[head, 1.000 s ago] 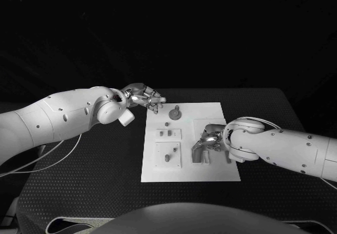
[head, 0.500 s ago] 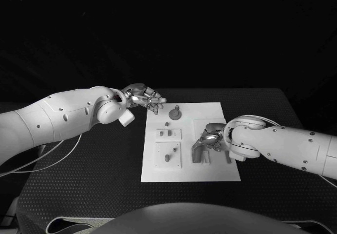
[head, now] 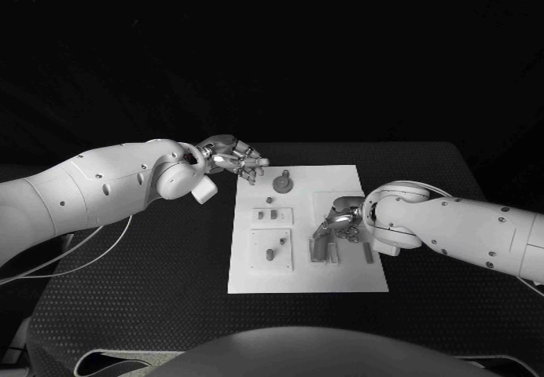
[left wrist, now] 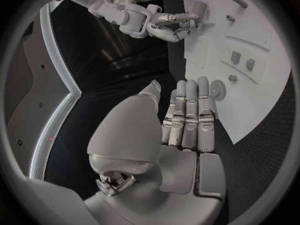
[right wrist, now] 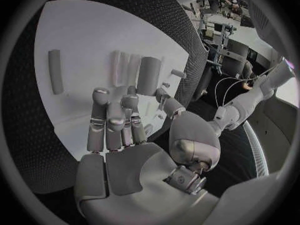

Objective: Assemble the parts on the task board

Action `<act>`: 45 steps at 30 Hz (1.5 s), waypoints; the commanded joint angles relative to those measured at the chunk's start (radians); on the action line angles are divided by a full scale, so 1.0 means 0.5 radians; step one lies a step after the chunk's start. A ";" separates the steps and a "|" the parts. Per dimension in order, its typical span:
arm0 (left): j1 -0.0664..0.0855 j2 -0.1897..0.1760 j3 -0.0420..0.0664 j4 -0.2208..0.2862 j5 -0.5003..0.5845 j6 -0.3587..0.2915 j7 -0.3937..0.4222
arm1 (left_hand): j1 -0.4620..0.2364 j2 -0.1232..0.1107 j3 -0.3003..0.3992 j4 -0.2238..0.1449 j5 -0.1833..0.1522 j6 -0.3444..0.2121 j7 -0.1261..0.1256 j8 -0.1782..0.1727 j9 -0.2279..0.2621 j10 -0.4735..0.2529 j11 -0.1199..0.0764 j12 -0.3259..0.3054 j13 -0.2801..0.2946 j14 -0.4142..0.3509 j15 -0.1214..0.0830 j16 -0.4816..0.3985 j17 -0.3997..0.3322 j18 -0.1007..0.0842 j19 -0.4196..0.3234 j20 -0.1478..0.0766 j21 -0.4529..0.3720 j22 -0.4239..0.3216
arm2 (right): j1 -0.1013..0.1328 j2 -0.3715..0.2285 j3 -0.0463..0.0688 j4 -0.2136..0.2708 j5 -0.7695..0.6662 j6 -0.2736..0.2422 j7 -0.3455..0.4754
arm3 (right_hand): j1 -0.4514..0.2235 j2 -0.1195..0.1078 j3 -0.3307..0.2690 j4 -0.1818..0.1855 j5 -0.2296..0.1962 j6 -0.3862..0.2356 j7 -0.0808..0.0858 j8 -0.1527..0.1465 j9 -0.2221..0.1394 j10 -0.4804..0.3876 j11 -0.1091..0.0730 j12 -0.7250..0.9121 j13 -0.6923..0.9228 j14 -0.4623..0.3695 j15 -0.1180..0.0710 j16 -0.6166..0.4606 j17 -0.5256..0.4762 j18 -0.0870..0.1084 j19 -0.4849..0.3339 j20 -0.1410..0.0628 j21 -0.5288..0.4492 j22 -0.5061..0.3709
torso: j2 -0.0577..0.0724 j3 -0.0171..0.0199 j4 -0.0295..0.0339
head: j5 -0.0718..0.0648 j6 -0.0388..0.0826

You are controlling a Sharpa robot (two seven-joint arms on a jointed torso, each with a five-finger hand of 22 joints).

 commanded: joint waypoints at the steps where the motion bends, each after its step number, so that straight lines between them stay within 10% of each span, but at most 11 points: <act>1: 0.002 0.004 0.001 0.002 0.001 0.033 0.007 | -0.017 -0.001 0.016 0.002 -0.001 -0.017 -0.001 0.013 0.002 -0.014 0.006 0.006 -0.003 -0.017 0.003 -0.004 -0.003 0.037 -0.010 0.008 0.004 -0.001 | 0.010 0.009 0.002 -0.027 0.021 0.133 0.002 | 0.062 0.054 0.000 0.001 0.014 0.040 0.027 0.002 -0.001 0.002 -0.013 0.006 -0.003 0.011 -0.022 0.006 0.004 0.023 0.007 -0.003 0.011 0.040 | 0.000 -0.0001 0.002 | 0.000 0.000; 45: 0.002 0.006 0.001 0.004 -0.001 0.037 0.003 | -0.017 -0.002 0.019 0.001 -0.001 -0.018 0.000 0.014 0.003 -0.015 0.007 0.006 -0.003 -0.019 0.004 -0.003 -0.003 0.037 -0.013 0.009 0.005 0.000 | 0.015 0.076 -0.001 -0.050 -0.102 0.207 0.006 | 0.056 0.034 -0.005 0.005 0.013 0.024 0.035 -0.013 -0.007 -0.015 -0.006 -0.003 -0.005 -0.028 -0.018 -0.006 -0.028 0.023 -0.009 0.002 0.003 0.040 | 0.000 -0.0008 -0.001 | 0.003 0.000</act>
